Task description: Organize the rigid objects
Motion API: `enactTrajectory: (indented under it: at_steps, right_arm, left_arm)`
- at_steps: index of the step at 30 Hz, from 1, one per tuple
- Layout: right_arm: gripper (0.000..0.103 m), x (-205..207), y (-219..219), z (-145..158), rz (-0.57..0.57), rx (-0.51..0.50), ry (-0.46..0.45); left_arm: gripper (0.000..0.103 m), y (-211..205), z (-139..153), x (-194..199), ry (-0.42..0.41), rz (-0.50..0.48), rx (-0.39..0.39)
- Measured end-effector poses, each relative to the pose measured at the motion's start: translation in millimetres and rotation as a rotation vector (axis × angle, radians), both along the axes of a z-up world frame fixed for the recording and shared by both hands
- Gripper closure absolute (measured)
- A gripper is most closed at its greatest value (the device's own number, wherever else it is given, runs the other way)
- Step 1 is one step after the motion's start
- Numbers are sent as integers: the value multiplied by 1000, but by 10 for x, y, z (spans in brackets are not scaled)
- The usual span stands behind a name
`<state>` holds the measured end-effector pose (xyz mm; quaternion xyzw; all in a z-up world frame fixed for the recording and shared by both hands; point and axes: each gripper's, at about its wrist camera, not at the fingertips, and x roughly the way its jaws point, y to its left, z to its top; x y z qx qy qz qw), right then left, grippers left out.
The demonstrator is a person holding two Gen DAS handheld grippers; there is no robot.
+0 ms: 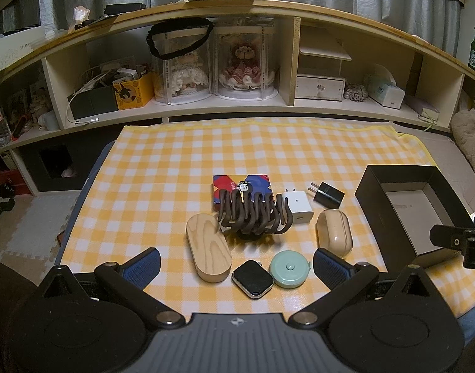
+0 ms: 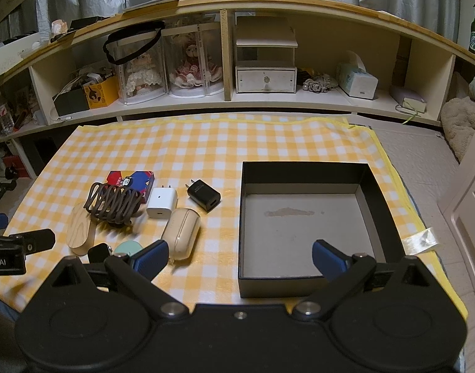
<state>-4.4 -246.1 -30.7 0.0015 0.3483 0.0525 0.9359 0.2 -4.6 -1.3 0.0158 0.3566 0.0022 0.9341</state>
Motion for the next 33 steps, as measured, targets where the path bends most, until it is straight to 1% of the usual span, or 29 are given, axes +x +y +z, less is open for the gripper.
enactTrajectory:
  at_steps: [33]
  right_arm:
    - [3, 12, 4, 1, -4, -8, 4]
  left_arm:
    - [0, -4, 0, 6, 0, -4, -3]
